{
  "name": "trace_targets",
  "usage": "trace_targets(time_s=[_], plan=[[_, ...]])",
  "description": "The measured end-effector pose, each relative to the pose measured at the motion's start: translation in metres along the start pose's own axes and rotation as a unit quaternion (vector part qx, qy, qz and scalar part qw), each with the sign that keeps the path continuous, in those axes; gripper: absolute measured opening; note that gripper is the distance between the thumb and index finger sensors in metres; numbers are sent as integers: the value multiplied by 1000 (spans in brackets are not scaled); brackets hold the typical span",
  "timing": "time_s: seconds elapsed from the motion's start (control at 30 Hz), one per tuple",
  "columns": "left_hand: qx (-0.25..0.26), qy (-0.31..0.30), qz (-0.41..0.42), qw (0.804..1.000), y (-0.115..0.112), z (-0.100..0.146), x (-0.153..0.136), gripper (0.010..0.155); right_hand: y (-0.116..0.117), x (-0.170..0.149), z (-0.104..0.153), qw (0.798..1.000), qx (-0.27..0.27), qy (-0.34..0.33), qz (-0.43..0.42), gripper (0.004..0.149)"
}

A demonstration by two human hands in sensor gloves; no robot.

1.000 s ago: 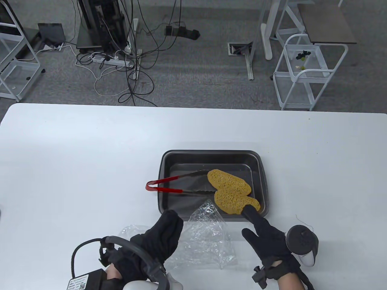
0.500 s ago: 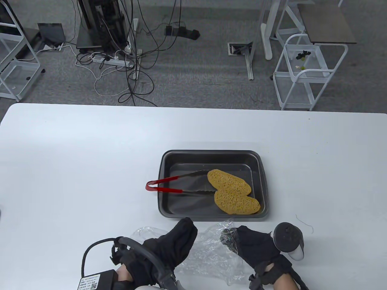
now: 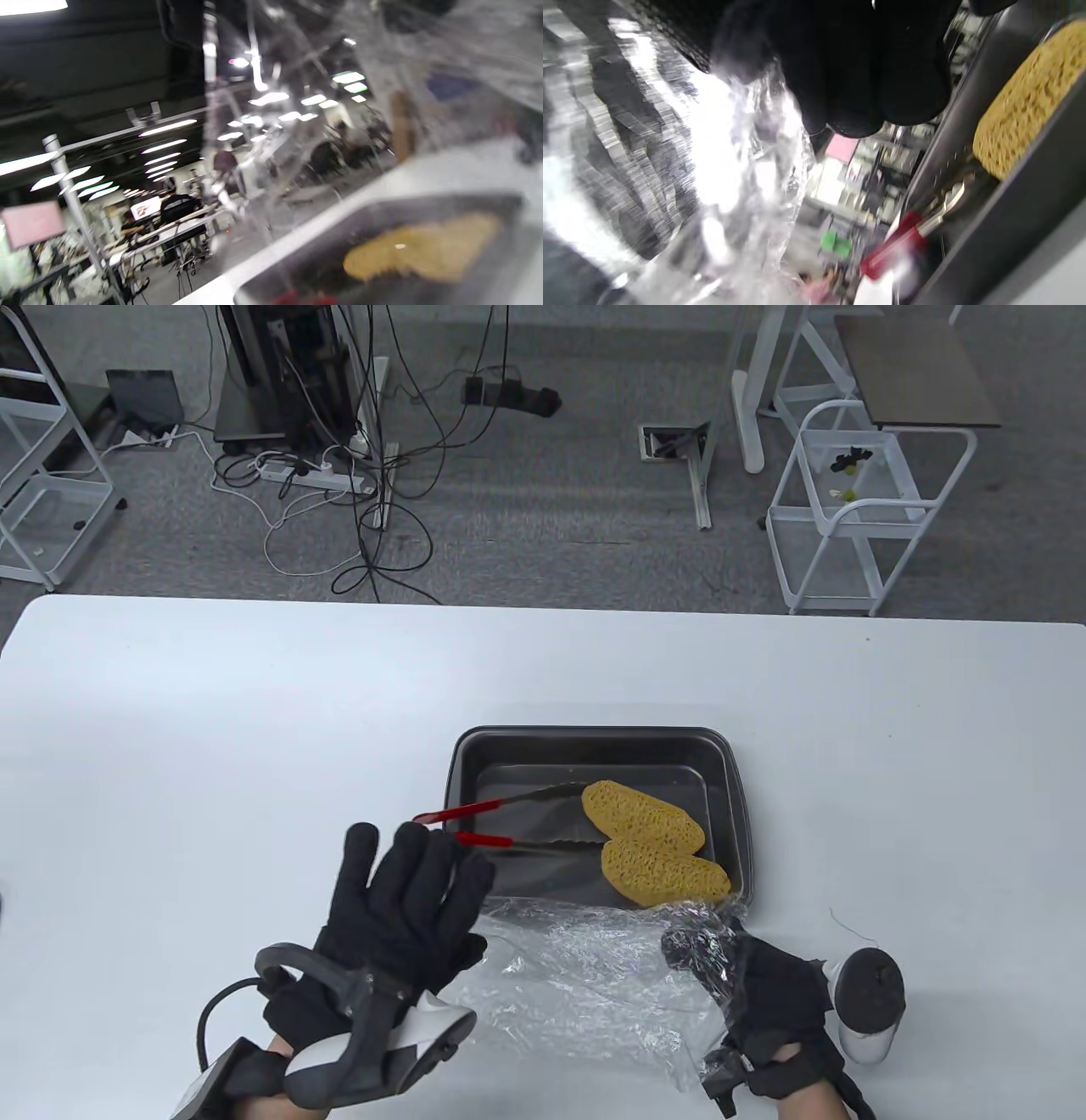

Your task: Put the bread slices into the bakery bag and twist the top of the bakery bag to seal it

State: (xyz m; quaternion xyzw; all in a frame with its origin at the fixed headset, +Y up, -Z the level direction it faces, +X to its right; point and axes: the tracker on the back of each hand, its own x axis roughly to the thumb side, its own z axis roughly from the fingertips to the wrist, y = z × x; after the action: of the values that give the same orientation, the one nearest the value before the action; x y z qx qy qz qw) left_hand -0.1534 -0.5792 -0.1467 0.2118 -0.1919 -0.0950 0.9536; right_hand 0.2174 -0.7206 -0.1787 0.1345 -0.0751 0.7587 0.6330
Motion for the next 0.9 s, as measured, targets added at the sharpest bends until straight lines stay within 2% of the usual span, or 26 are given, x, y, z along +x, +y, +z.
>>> trace_targets(time_s=[0.1,0.17,0.23,0.3,0.4,0.43,0.5,0.63,0.7,0.77,0.9], plan=[[36,40,56,997,7,3,-8,75,-9,5,6,996,-91,17,17,40],[79,50,78,993,9,9,-3,73,-16,8,12,983,-177,30,33,40],[76,40,109,990,8,13,14,73,-20,11,15,971,-234,23,42,40],[63,32,152,986,4,15,38,76,-22,15,15,962,-263,7,74,41],[19,37,230,972,-6,12,81,96,-17,28,12,947,-277,-31,156,41],[21,37,252,967,-10,9,95,100,-13,32,12,941,-278,-49,186,42],[-7,48,255,966,-19,1,120,106,-2,40,13,929,-277,-82,229,42],[-102,114,241,958,-40,-13,145,115,21,54,18,909,-266,-140,290,42],[-101,156,265,946,-49,-15,146,115,31,60,21,897,-263,-170,311,42],[-100,187,268,940,-59,-16,145,110,40,66,22,890,-252,-190,330,43],[-89,216,249,940,-77,-16,133,74,56,71,24,885,-230,-216,342,43]])
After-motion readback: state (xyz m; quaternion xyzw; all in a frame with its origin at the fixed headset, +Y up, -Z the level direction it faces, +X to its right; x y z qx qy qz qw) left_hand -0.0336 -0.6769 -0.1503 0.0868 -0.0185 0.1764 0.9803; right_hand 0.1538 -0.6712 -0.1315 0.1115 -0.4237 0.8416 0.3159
